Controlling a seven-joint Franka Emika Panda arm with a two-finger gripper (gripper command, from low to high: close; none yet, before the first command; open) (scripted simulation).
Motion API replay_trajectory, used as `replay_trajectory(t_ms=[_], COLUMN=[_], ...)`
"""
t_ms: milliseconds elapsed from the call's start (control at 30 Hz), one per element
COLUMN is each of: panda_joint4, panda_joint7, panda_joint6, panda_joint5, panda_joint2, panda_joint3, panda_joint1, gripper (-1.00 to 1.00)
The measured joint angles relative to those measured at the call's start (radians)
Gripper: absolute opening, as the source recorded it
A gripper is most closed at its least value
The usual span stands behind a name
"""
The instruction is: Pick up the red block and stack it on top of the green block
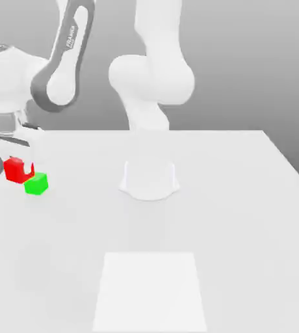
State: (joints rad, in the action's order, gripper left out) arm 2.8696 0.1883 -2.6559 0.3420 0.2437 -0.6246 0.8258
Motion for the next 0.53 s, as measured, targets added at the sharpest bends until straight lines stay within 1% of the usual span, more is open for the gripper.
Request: replay_trajectory(t_ms=[67, 100, 167, 233, 300, 333, 367, 400, 433, 467, 533], panda_joint4=[0.009, 0.011, 0.011, 0.011, 0.012, 0.013, 0.013, 0.013, 0.012, 0.012, 0.012], panda_joint7=[-0.053, -0.073, -0.109, -0.15, -0.209, -0.249, -0.299, -0.357, -0.417, -0.457, -0.457], panda_joint6=[0.009, -0.001, -0.038, -0.087, -0.141, -0.168, -0.195, -0.221, -0.246, -0.261, -0.261], panda_joint5=[0.026, 0.021, -0.013, -0.068, -0.151, -0.208, -0.28, -0.363, -0.45, -0.507, -0.507], panda_joint2=[0.021, 0.013, -0.024, -0.075, -0.135, -0.168, -0.202, -0.238, -0.273, -0.296, -0.296], panda_joint3=[-0.063, -0.083, -0.111, -0.138, -0.158, -0.163, -0.155, -0.131, -0.087, -0.059, -0.059], panda_joint1=[0.07, 0.078, 0.064, 0.029, -0.01, -0.028, -0.047, -0.036, -0.016, -0.005, -0.005], gripper=[-1.0, -1.0, -1.0, -1.0, -1.0, -1.0, -1.0, -1.0, -1.0, 1.0, 1.0])
